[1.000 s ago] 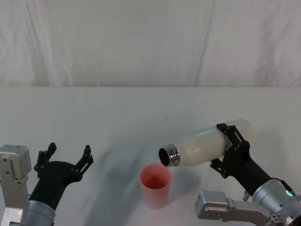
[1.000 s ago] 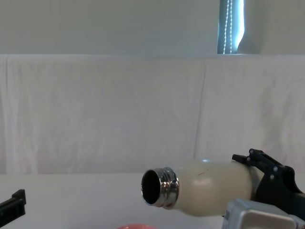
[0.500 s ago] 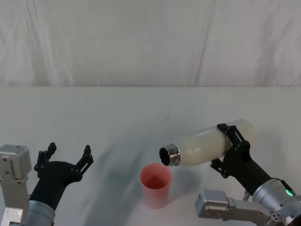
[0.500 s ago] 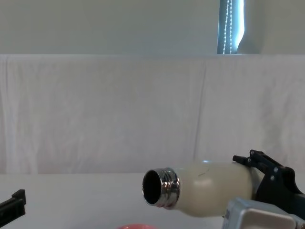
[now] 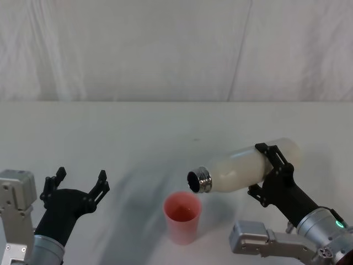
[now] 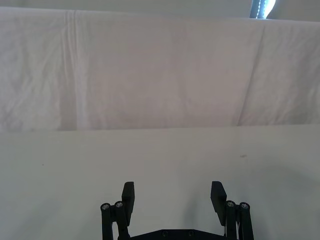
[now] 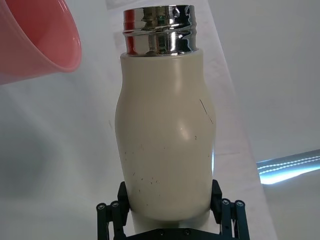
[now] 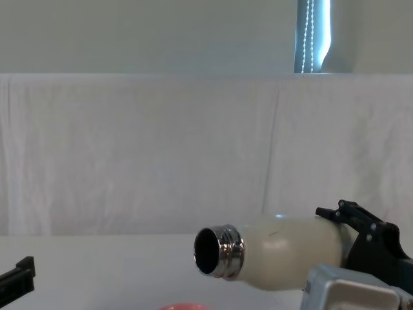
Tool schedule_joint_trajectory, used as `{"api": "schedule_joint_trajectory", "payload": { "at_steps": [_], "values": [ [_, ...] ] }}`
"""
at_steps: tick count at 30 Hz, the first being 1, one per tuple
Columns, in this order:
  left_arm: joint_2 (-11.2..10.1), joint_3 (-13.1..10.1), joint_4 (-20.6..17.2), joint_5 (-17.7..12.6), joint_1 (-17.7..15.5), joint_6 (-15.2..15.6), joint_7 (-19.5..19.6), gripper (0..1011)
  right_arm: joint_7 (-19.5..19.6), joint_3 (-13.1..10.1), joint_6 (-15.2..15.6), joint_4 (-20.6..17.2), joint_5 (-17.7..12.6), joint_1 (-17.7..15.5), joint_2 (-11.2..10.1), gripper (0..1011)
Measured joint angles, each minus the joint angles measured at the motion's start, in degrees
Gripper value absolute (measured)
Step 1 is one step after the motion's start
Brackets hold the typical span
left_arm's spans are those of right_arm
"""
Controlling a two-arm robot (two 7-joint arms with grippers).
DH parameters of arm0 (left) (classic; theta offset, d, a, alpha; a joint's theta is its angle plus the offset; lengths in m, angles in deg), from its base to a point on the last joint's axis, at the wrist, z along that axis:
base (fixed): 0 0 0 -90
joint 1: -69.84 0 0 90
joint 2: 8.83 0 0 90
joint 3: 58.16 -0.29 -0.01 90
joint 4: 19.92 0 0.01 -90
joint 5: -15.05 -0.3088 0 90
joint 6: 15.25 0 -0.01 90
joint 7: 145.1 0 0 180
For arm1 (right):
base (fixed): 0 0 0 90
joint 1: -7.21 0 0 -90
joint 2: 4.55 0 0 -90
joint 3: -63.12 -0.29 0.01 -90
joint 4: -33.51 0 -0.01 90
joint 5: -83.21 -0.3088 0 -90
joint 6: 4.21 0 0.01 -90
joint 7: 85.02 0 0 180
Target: Grasp the thermos with one hand and pour water into the cup lid.
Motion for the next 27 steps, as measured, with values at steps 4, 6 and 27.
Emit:
{"api": "schedule_joint_trajectory", "payload": {
  "at_steps": [4, 6, 27],
  "values": [
    [0.0, 0.0, 0.0, 0.0, 0.0, 0.0, 0.0, 1001, 0.0, 0.1, 0.0, 0.0, 0.0, 0.1, 0.0, 962],
    [0.0, 0.0, 0.0, 0.0, 0.0, 0.0, 0.0, 1001, 0.0, 0.1, 0.0, 0.1, 0.1, 0.2, 0.0, 962],
    [0.0, 0.0, 0.0, 0.0, 0.0, 0.0, 0.0, 1001, 0.6, 1.0, 0.7, 0.8, 2.1, 0.6, -0.2, 962]
  ]
}}
